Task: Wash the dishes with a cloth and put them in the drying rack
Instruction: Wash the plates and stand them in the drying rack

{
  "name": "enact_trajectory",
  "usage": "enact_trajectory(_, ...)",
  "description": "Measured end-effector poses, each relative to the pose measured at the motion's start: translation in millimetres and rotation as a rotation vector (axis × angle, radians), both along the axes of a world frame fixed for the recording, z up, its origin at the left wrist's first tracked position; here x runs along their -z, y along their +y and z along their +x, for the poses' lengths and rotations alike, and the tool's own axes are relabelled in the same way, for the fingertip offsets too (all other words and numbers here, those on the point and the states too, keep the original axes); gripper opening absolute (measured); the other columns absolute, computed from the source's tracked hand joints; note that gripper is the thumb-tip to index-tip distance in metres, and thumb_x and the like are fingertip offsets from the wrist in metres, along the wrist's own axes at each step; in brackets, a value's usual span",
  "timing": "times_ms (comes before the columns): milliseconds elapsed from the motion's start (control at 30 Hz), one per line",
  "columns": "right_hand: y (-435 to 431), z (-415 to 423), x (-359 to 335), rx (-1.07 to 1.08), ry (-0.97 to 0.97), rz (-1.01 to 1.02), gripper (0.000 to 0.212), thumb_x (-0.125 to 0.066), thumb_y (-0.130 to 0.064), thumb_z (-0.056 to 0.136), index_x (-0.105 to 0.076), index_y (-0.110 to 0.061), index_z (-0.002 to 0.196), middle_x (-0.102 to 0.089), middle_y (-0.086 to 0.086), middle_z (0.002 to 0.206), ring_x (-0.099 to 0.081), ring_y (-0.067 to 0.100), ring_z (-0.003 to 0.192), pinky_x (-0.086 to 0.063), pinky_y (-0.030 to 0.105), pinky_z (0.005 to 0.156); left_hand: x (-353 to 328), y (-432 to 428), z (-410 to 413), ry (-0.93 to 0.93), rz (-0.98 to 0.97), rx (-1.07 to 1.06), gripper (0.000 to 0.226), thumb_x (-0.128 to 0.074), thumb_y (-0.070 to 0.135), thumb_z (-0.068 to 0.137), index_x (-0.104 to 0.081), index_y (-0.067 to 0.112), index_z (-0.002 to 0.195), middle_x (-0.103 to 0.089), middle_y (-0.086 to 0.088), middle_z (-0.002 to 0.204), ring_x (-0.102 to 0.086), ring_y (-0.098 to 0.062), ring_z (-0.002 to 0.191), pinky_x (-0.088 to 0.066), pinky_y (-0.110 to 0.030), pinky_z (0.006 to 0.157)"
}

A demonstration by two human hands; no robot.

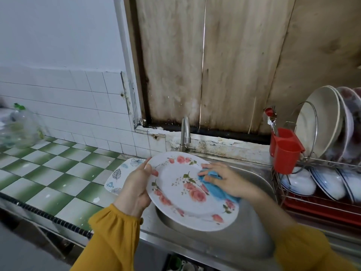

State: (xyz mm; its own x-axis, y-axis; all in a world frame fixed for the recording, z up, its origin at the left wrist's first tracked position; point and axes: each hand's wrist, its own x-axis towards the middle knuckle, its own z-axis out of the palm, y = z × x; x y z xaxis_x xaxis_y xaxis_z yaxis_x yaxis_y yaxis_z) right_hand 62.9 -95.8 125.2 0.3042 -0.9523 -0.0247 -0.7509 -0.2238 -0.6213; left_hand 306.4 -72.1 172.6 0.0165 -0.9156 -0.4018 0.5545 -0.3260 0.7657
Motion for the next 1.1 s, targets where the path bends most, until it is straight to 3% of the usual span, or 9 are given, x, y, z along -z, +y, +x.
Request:
enact_trajectory(67, 13, 24, 7, -0.055, 0.081, -0.106, 0.037, -0.040, -0.049, 0.097, -0.034, -0.052, 0.133, -0.012, -0.022, 0.155, -0.005, 0.008, 0.145, 0.000, 0.051, 0.121, 6, -3, -4, -0.050, -0.059, -0.047, 0.031, -0.034, 0.007, 0.105, -0.058, 0.012, 0.123, -0.063, -0.009, 0.082, -0.063, -0.027, 0.073, -0.053, -0.041, 0.064)
enact_trajectory(167, 36, 57, 15, -0.256, 0.045, -0.193, 0.050, -0.027, -0.069, 0.088, -0.017, -0.062, 0.137, 0.006, -0.028, 0.157, 0.015, 0.004, 0.146, 0.013, 0.040, 0.118, 10, -3, -8, -0.122, -0.167, -0.110, 0.030, -0.036, 0.009, 0.105, -0.065, 0.013, 0.113, -0.064, -0.004, 0.082, -0.063, -0.028, 0.081, -0.053, -0.041, 0.072)
enact_trajectory(333, 11, 54, 20, 0.021, 0.180, -0.390, 0.049, -0.032, -0.059, 0.096, -0.007, -0.066, 0.138, 0.022, -0.029, 0.154, 0.023, 0.016, 0.146, 0.009, 0.052, 0.118, 12, 5, -8, -0.171, -0.295, -0.114, 0.034, -0.040, 0.009, 0.104, -0.061, 0.021, 0.127, -0.058, -0.002, 0.073, -0.062, -0.027, 0.085, -0.053, -0.045, 0.089)
enact_trajectory(467, -19, 66, 6, 0.455, 0.042, -0.407, 0.060, -0.019, -0.067, 0.092, -0.003, -0.050, 0.148, 0.022, -0.011, 0.159, 0.016, 0.024, 0.148, 0.004, 0.051, 0.120, 11, 21, -21, -0.340, -0.483, -0.067, 0.033, -0.042, 0.011, 0.103, -0.058, 0.029, 0.126, -0.064, 0.010, 0.069, -0.067, -0.004, 0.071, -0.053, -0.015, 0.063)
enact_trajectory(567, -5, 103, 9, 0.273, -0.083, -0.474, 0.067, -0.011, -0.065, 0.088, 0.011, -0.044, 0.148, 0.024, -0.014, 0.158, 0.025, 0.013, 0.145, 0.012, 0.043, 0.120, 11, 21, -25, -0.439, -0.600, -0.082, 0.035, -0.042, 0.007, 0.102, -0.055, 0.031, 0.124, -0.069, 0.010, 0.092, -0.067, 0.006, 0.082, -0.050, -0.008, 0.069)
enact_trajectory(733, 11, 101, 44, -0.108, 0.039, -0.697, 0.068, -0.033, -0.042, 0.096, 0.007, -0.047, 0.151, 0.014, -0.015, 0.162, 0.017, 0.020, 0.149, 0.005, 0.054, 0.118, 21, 18, -8, -0.426, -0.587, -0.110, 0.036, -0.043, 0.008, 0.102, -0.057, 0.023, 0.131, -0.073, 0.004, 0.105, -0.068, -0.006, 0.102, -0.054, -0.016, 0.078)
enact_trajectory(867, -23, 91, 24, 0.413, -0.146, -0.590, 0.063, -0.022, -0.058, 0.091, 0.002, -0.051, 0.148, 0.027, -0.016, 0.158, 0.027, 0.019, 0.145, 0.003, 0.060, 0.116, 23, 24, -11, -0.434, -0.627, -0.095, 0.034, -0.044, 0.008, 0.100, -0.056, 0.021, 0.129, -0.073, 0.013, 0.079, -0.069, 0.001, 0.081, -0.052, -0.013, 0.068)
enact_trajectory(933, -27, 103, 6, 0.536, -0.310, -0.558, 0.063, -0.018, -0.059, 0.091, 0.004, -0.044, 0.149, 0.026, -0.013, 0.157, 0.027, 0.015, 0.144, 0.007, 0.058, 0.118, 21, 27, -18, -0.497, -0.668, -0.082, 0.033, -0.045, 0.009, 0.100, -0.058, 0.025, 0.126, -0.072, 0.013, 0.091, -0.068, 0.002, 0.090, -0.052, -0.012, 0.074)
enact_trajectory(1100, 10, 134, 23, -0.087, -0.234, -0.781, 0.064, -0.033, -0.030, 0.098, -0.005, -0.028, 0.155, 0.006, -0.005, 0.164, 0.010, 0.025, 0.151, 0.009, 0.043, 0.121, 21, 19, -10, -0.422, -0.636, -0.135, 0.031, -0.045, 0.008, 0.100, -0.061, 0.026, 0.120, -0.069, -0.004, 0.114, -0.063, -0.006, 0.107, -0.055, -0.025, 0.087)
